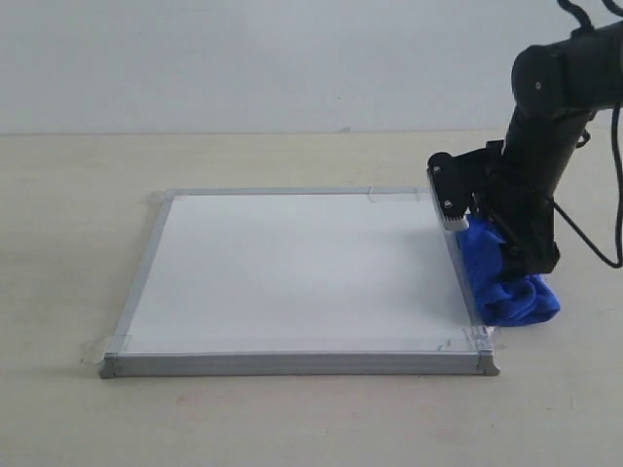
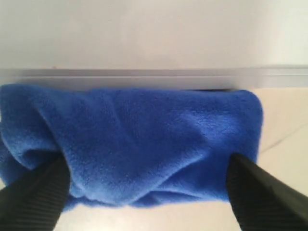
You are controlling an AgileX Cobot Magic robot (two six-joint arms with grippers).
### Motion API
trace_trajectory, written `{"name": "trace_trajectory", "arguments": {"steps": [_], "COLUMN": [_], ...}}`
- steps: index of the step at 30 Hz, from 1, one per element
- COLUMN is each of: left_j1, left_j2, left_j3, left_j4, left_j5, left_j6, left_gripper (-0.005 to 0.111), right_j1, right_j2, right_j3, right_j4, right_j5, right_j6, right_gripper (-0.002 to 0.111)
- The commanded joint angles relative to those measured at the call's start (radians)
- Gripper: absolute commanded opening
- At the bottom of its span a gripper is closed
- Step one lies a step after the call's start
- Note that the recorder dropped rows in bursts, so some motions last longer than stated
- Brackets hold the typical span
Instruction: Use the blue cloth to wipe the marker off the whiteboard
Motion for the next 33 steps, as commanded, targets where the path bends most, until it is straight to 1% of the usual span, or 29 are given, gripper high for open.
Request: {"name": "trace_trajectory", "arguments": {"steps": [1,6,9,10,12,17,19,20,21,23,24,25,26,28,33], "left_j1": [0.003,0.003,0.003,0.003,0.003,0.003,0.003,0.003,0.003,0.003,0.003,0.003,0.003,0.003,0.003], "left_j2": [-0.003,-0.003,-0.003,-0.003,-0.003,-0.003,-0.003,-0.003,-0.003,-0.003,-0.003,-0.003,-0.003,-0.003,-0.003], "left_j3": [-0.003,-0.003,-0.003,-0.003,-0.003,-0.003,-0.003,-0.003,-0.003,-0.003,-0.003,-0.003,-0.003,-0.003,-0.003], "left_j4": [0.001,0.001,0.001,0.001,0.001,0.001,0.001,0.001,0.001,0.001,0.001,0.001,0.001,0.001,0.001], "left_j5": [-0.015,-0.015,-0.015,-0.015,-0.015,-0.015,-0.015,-0.015,-0.015,-0.015,-0.015,-0.015,-0.015,-0.015,-0.015], "left_j6": [0.006,0.006,0.006,0.006,0.006,0.006,0.006,0.006,0.006,0.006,0.006,0.006,0.006,0.006,0.006], "left_gripper": [0.004,0.004,0.004,0.004,0.004,0.004,0.004,0.004,0.004,0.004,0.004,0.004,0.004,0.004,0.004], "right_j1": [0.000,0.000,0.000,0.000,0.000,0.000,0.000,0.000,0.000,0.000,0.000,0.000,0.000,0.000,0.000], "right_j2": [-0.112,-0.246,-0.327,-0.364,-0.411,-0.443,-0.443,-0.443,-0.443,-0.443,-0.443,-0.443,-0.445,-0.454,-0.534], "right_j3": [-0.002,-0.002,-0.002,-0.002,-0.002,-0.002,-0.002,-0.002,-0.002,-0.002,-0.002,-0.002,-0.002,0.001,0.090], "right_j4": [-0.032,-0.023,0.028,0.059,0.109,0.129,0.129,0.129,0.129,0.129,0.129,0.129,0.123,0.133,0.260], "right_j5": [0.020,0.022,0.035,0.048,0.051,0.027,0.032,0.030,0.026,0.040,0.071,0.098,0.166,0.206,0.160], "right_j6": [-0.033,-0.008,0.229,0.388,0.572,0.768,0.873,0.905,0.931,0.978,1.035,1.040,1.040,1.044,1.020], "right_gripper": [0.078,0.078,0.078,0.078,0.078,0.078,0.066,0.056,0.033,0.001,0.001,0.001,0.001,0.001,0.001]}}
